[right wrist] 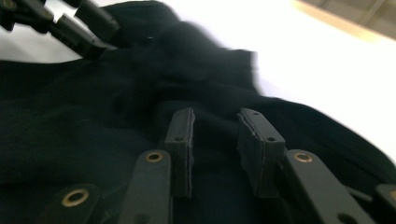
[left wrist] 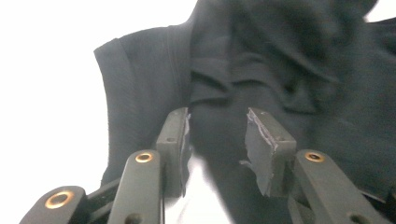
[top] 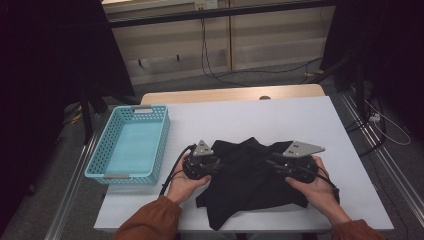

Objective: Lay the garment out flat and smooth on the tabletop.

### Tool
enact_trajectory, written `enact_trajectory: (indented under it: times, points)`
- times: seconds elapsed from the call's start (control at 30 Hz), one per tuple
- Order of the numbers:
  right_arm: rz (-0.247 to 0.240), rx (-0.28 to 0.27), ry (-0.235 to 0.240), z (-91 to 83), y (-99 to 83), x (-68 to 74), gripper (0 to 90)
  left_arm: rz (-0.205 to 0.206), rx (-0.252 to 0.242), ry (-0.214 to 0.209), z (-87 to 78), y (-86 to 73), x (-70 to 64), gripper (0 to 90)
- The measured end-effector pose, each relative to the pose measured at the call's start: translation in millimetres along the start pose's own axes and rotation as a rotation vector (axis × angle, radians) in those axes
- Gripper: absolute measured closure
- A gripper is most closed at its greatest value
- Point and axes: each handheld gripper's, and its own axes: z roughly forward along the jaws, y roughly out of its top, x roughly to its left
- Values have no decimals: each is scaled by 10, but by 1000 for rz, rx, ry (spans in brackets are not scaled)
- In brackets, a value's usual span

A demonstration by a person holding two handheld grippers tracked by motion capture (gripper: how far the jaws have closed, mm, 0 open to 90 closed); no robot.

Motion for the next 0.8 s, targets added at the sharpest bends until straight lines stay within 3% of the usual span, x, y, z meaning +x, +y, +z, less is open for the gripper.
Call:
enact_trajectory:
  times: [0.03, 0.13, 0.2, 0.3, 0.33, 0.43, 0.47, 0.5, 0.53, 0.7, 0.73, 0.8]
  points:
    - [-4, 16, 22, 46, -5, 21, 666, 12, 6, -17, 12, -6, -37, 619]
    - [-18, 71, 54, 172, -36, 67, 628, 66, 50, 11, 108, -32, -147, 578]
    - [-18, 85, 60, 226, -48, 70, 603, 86, 37, 26, 163, -34, -195, 513]
    - [-3, 114, 70, 301, -75, 60, 561, 159, 55, 99, 228, -46, -230, 501]
    - [-6, 133, 66, 331, -87, 65, 552, 184, 56, 102, 240, -52, -231, 500]
    - [-34, 159, 40, 391, -96, 105, 557, 149, 52, 94, 244, -48, -219, 533]
    - [-37, 161, 31, 398, -95, 120, 563, 146, 61, 110, 234, -42, -225, 558]
    - [-43, 164, 24, 396, -96, 128, 586, 158, 73, 154, 221, -39, -235, 653]
    - [-43, 168, 23, 390, -96, 130, 625, 151, 74, 150, 212, -41, -218, 733]
    - [-1, 186, 64, 339, -103, 121, 843, 86, 76, 101, 116, -66, -192, 791]
    - [7, 192, 91, 332, -111, 126, 861, 72, 78, 72, 76, -77, -187, 813]
    - [-7, 194, 97, 300, -126, 161, 873, 37, 78, 13, 3, -134, -179, 843]
